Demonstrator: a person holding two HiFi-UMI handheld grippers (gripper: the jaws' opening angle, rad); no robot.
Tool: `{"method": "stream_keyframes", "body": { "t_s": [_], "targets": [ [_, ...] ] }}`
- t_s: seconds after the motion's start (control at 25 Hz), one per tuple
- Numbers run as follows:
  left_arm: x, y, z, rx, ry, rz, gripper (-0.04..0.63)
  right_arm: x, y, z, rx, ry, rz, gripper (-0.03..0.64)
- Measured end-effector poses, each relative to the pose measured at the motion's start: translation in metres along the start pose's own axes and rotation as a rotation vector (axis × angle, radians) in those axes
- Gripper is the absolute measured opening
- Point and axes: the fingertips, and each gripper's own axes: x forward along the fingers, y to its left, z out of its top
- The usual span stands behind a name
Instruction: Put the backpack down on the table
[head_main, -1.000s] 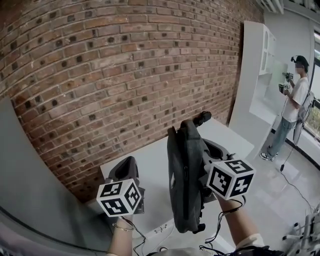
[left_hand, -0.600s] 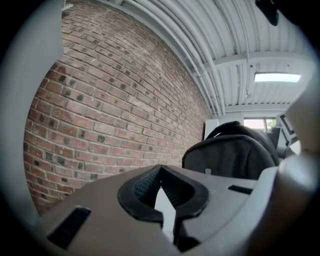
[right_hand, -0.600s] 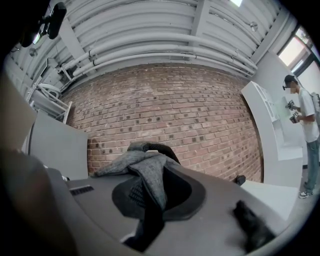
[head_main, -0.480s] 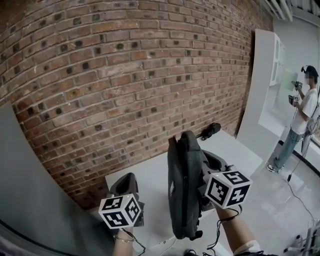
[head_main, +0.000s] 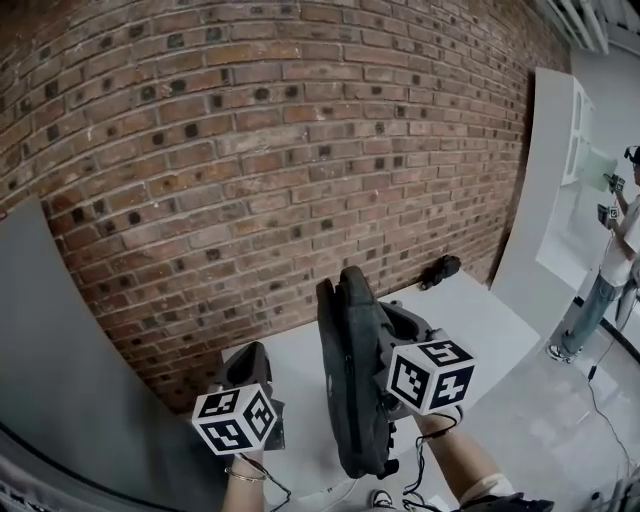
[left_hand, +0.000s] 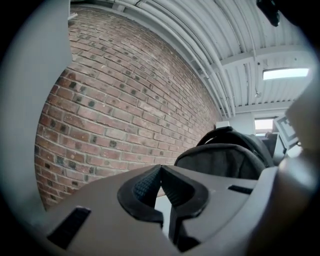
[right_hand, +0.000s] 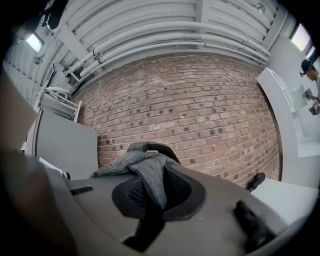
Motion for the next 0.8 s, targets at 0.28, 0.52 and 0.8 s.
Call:
{"method": "stream_keyframes", "body": {
  "t_s": [0.28,0.52,0.8],
  "targets": [
    [-0.021,0.038,0.006,0.035,-0.010,0.088,0.012,0.044,0.040,-0.015,0.027,0.020,0.101,0.043],
    [-0.052,0.106,0.015,0.009,-0.023,0.240,0.012,0.092,0.095,-0.026,0.017,0.040,0.211,0.043],
    [-0.067,0.155,0.026,0.002,-0.031,0.352,0.012,0.144,0.136,-0.036,0.038,0.043,0.301,0.043]
  ]
}}
